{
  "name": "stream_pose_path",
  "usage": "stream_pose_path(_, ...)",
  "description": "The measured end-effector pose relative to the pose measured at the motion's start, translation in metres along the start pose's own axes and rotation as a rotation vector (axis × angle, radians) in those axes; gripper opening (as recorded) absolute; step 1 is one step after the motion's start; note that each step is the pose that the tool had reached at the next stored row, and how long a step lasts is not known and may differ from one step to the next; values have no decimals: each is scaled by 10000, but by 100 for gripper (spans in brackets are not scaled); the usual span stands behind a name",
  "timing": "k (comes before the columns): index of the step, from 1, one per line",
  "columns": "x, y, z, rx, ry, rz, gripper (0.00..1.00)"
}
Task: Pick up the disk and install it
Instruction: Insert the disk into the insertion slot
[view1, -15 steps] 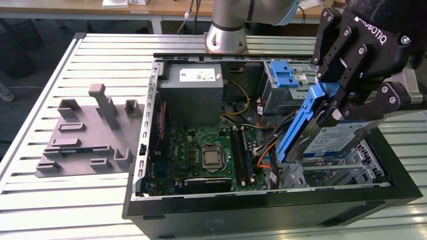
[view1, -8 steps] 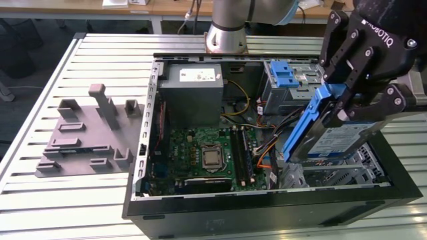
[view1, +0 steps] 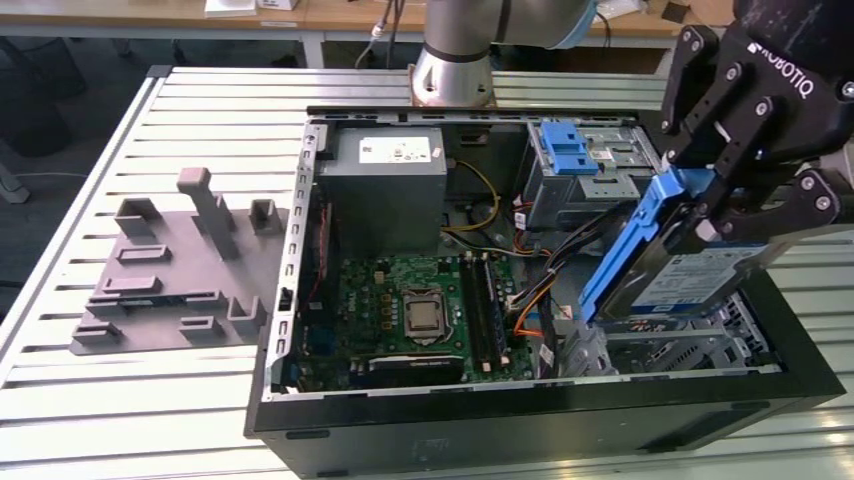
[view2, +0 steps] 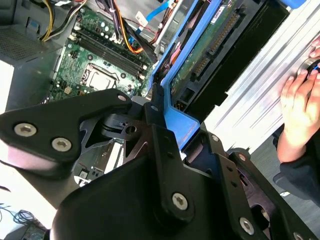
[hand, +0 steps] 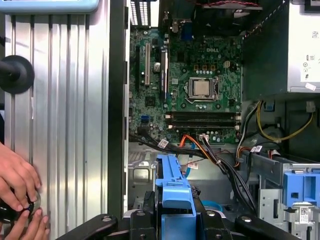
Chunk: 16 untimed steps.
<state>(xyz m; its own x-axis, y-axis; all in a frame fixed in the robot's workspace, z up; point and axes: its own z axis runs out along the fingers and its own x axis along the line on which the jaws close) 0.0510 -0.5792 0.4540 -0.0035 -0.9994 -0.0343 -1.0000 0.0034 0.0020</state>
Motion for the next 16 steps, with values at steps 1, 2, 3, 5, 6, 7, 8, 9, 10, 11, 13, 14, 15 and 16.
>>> stream_pose_path(1,-1,-13,4,0,0,0,37)
stream_pose_path(2,-3,-27,7,0,0,0,37)
stream_pose_path(3,-4,-41,11,0,0,0,37)
stream_pose_path(5,-9,-71,18,0,0,0,37)
stream_pose_path(6,-13,-85,21,0,1,0,37)
stream_pose_path(7,-17,-99,25,0,2,0,37)
stream_pose_path(8,-22,-112,29,0,2,1,37)
stream_pose_path(9,-27,-123,36,0,1,1,37)
stream_pose_path(10,-32,-132,43,0,0,3,37)
stream_pose_path(11,-36,-140,49,0,0,9,37)
stream_pose_path(13,-41,-160,64,2,-2,34,37)
stream_pose_path(14,-44,-169,69,2,1,50,37)
stream_pose_path(15,-47,-177,75,2,4,66,37)
stream_pose_path(16,-47,-182,80,3,5,88,37)
